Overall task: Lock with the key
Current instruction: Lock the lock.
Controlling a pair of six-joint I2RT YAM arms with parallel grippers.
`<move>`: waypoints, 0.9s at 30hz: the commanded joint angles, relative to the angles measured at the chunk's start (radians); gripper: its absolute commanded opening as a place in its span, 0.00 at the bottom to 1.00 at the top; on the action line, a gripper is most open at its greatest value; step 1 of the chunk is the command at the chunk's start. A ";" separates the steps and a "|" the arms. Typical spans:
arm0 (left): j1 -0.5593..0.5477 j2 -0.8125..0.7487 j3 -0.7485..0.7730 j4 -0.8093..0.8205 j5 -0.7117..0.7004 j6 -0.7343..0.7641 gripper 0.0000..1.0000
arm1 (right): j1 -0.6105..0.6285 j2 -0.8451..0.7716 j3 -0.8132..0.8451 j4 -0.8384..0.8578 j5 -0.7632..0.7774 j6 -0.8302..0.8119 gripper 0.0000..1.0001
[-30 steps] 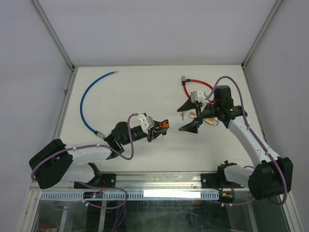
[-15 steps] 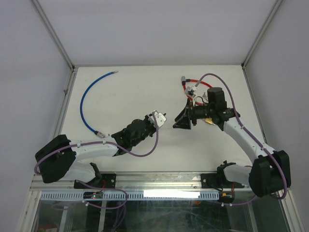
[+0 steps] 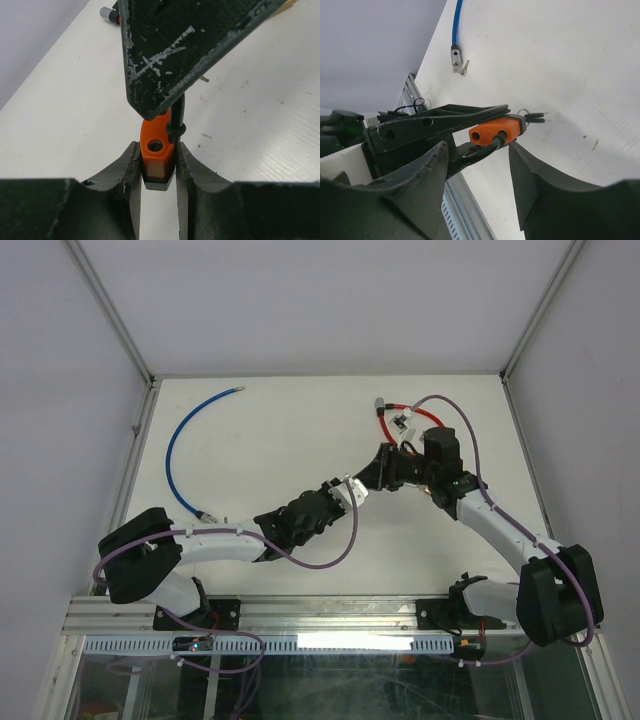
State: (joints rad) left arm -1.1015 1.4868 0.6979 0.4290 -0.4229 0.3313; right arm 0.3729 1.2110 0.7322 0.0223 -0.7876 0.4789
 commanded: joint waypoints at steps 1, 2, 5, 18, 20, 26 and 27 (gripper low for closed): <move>-0.020 -0.003 0.068 0.062 -0.045 0.027 0.00 | 0.001 -0.019 0.009 0.059 0.071 0.094 0.50; -0.023 -0.002 0.068 0.062 -0.050 0.028 0.00 | 0.002 -0.020 0.010 0.051 0.082 0.085 0.47; -0.025 -0.009 0.064 0.059 -0.060 0.029 0.00 | 0.002 -0.025 0.012 0.032 0.085 0.073 0.45; -0.023 -0.103 0.047 -0.100 0.103 0.049 0.00 | -0.009 -0.098 0.059 -0.154 0.002 -0.517 0.02; -0.022 -0.119 0.040 -0.107 0.112 0.046 0.00 | -0.019 -0.085 0.074 -0.191 -0.034 -0.546 0.02; -0.023 -0.143 0.033 -0.113 0.116 0.037 0.00 | -0.028 -0.057 0.094 -0.223 -0.129 -0.551 0.34; -0.023 -0.145 0.035 -0.117 0.127 0.034 0.00 | -0.028 -0.060 0.093 -0.228 -0.154 -0.567 0.41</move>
State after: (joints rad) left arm -1.1137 1.4040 0.7116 0.2535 -0.3363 0.3595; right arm 0.3511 1.1492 0.7856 -0.1841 -0.8371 0.0116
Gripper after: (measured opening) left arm 0.261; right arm 0.313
